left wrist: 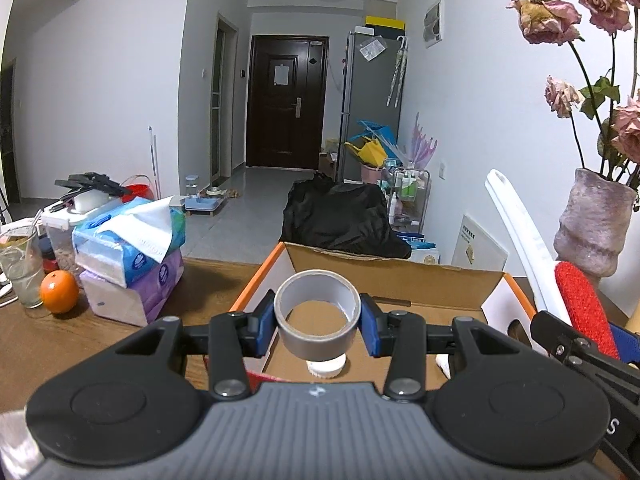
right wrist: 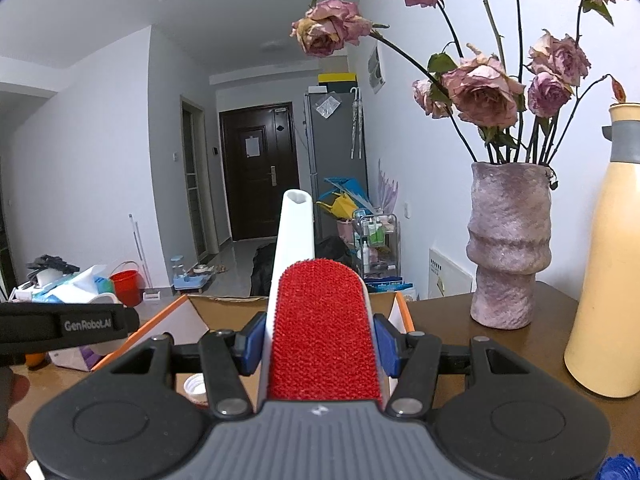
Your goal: Organize rigid objects
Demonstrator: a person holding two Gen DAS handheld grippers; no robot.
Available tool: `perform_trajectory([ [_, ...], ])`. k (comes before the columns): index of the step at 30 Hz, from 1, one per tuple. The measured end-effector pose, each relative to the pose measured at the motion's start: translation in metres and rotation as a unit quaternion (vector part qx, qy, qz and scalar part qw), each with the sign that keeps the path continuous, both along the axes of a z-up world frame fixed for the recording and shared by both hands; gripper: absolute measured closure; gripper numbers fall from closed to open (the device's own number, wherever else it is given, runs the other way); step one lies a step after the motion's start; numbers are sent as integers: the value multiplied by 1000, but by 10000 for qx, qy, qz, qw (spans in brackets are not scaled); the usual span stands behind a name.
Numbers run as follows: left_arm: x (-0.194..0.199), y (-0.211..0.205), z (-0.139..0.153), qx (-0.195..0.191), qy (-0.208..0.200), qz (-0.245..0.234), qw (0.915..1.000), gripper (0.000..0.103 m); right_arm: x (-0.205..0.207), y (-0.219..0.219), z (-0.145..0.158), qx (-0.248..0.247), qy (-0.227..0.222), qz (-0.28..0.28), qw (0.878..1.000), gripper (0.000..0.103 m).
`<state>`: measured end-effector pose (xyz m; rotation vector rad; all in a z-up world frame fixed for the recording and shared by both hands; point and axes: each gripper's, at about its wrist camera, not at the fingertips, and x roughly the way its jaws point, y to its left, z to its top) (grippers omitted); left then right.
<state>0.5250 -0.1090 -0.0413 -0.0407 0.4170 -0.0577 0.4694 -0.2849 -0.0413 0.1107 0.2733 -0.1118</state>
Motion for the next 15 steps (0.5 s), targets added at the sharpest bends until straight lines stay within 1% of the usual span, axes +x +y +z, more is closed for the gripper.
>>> perform_trajectory([
  [7,20,-3,-1,19,-30,46,10000,59,21,-2,1,-34,-35,-29,10000,49],
  [15,41,-11,-3,149,-104,75,9998,59,42,-5,3,-91,-110,-70,9999,49],
])
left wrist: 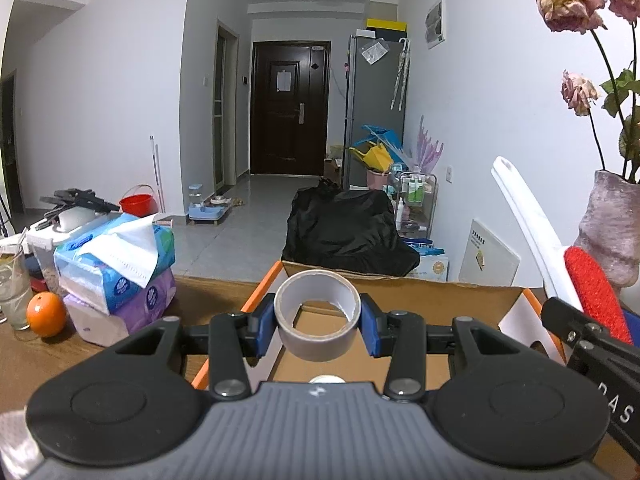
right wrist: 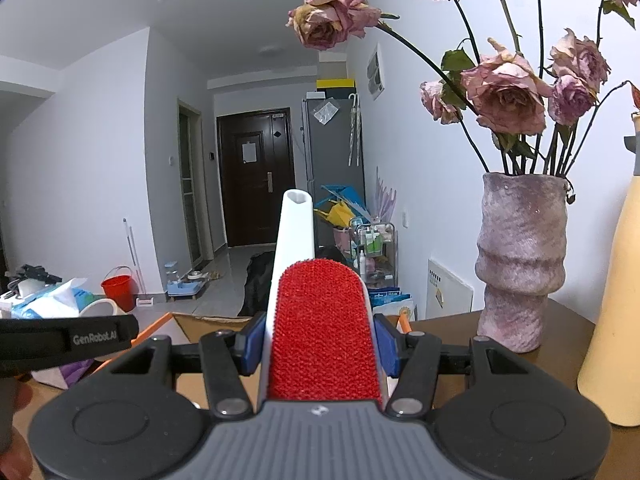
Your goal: Organize rigid objects
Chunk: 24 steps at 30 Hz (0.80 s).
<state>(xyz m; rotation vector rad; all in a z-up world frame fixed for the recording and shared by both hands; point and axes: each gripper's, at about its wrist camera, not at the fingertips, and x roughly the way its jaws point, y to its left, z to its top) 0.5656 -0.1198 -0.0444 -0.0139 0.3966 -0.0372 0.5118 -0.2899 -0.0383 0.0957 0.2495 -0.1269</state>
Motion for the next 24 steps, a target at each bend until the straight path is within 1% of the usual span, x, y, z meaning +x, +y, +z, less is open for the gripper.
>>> perform_trajectory([
  [12,30,-10,-9,297,-96,135,9994,59,25,-3,0,-58,-76,-37,9999,49],
  [24,55,-6,-22,431,97,225,9988,59,51,-2,-9,-158,127,-39,9998,49],
])
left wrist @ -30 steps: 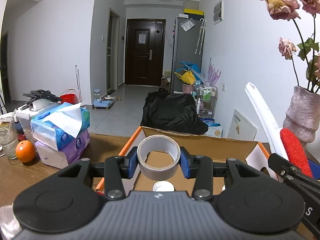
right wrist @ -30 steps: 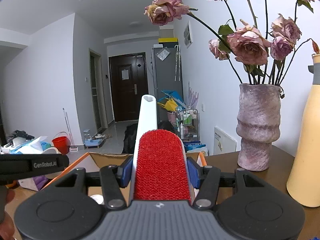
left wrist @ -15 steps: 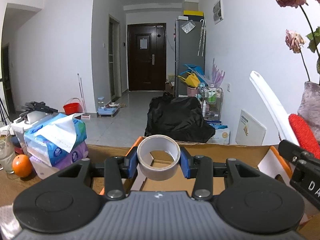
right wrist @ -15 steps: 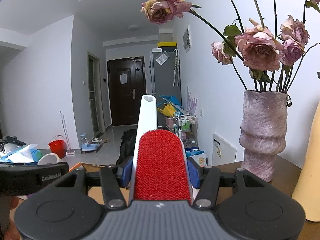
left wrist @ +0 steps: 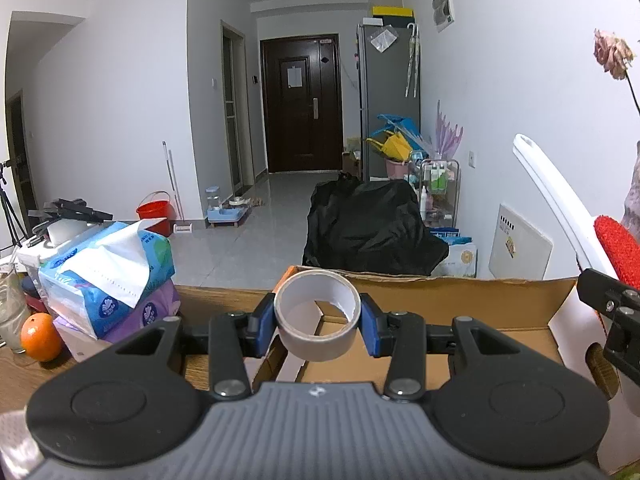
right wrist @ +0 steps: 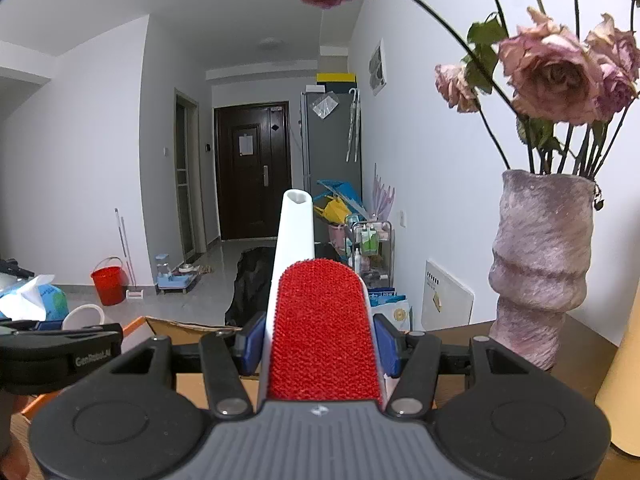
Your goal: Organize rigid objects
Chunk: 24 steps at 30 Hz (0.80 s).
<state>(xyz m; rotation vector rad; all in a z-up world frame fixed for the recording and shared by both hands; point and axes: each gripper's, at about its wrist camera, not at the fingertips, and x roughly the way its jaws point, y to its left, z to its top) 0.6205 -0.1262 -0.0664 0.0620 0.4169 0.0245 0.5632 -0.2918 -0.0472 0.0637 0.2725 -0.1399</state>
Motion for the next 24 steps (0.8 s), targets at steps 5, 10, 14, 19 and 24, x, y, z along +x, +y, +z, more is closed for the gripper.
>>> perform_trajectory([
  [5,9,0,-9,29,222,19,9997,59,10,0,-6,-11,103,9,9999,49],
  [10,16,3,-18,45,353,51,9994,59,15,0,-12,1,204,9,9998,49],
  [14,17,2,-21,122,453,60,9989,57,19,0,-16,5,358,23,9994,48],
  [19,16,7,-22,55,436,273,9987,4,24,-10,-19,260,565,26,9981,23],
  [24,20,16,-21,-195,619,363,9972,0,19,-15,-15,382,454,-85,9982,0],
])
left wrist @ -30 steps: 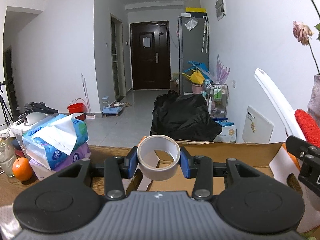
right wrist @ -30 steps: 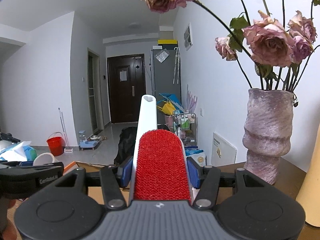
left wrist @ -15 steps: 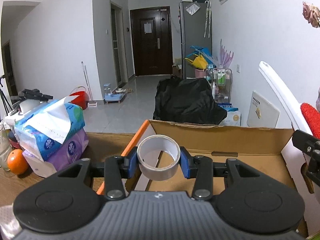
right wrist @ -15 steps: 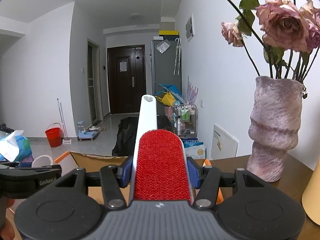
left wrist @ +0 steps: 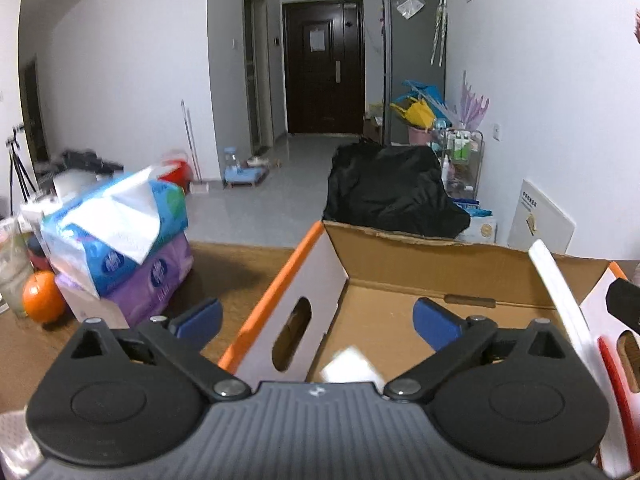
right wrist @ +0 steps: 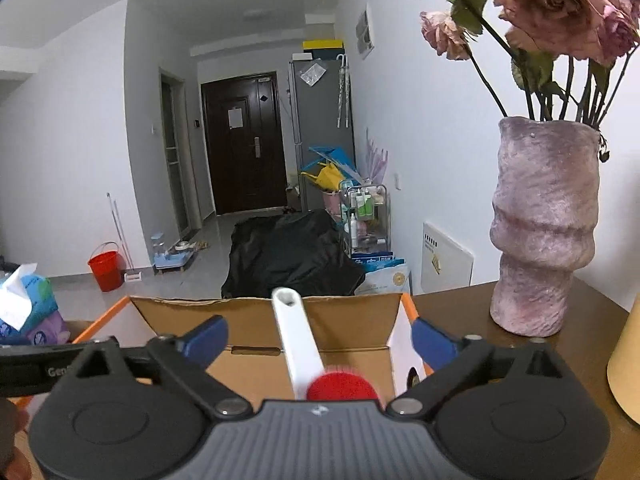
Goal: Organize rigid objects
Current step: 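Open both grippers to drop the tape roll and lint brush into the box, then move both grippers back from the box toward the charger and white cap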
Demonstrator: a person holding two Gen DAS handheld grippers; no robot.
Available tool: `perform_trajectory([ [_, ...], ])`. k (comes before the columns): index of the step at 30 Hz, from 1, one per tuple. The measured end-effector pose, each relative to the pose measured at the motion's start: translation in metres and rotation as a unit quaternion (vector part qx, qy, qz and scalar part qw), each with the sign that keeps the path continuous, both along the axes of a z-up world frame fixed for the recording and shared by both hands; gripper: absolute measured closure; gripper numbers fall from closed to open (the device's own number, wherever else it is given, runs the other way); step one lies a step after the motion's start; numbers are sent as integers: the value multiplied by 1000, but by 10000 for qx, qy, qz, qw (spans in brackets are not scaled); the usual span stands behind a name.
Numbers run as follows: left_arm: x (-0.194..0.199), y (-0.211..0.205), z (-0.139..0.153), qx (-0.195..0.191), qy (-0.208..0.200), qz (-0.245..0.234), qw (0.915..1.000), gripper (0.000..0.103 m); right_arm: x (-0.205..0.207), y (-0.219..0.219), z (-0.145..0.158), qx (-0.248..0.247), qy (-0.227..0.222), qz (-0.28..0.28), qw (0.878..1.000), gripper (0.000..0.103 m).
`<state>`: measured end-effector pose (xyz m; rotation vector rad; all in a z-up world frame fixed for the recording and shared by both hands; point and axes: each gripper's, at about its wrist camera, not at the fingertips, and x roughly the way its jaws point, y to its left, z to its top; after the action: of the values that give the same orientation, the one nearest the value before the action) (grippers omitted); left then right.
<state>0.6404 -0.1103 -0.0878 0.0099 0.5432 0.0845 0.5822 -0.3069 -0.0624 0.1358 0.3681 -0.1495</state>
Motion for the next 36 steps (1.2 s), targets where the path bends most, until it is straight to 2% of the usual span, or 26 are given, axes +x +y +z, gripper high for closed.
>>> perform_trajectory([
  [14,-9,3,6,-74,-33,54,10000,0,-6,2,5,-34,64,98,9999,0],
  [19,-23,3,12,10,-179,20,9998,0,-18,2,11,-97,-9,128,9999,0],
  [36,-65,18,25,32,-273,-44,9996,0,-68,1,30,-260,-341,299,9986,0],
])
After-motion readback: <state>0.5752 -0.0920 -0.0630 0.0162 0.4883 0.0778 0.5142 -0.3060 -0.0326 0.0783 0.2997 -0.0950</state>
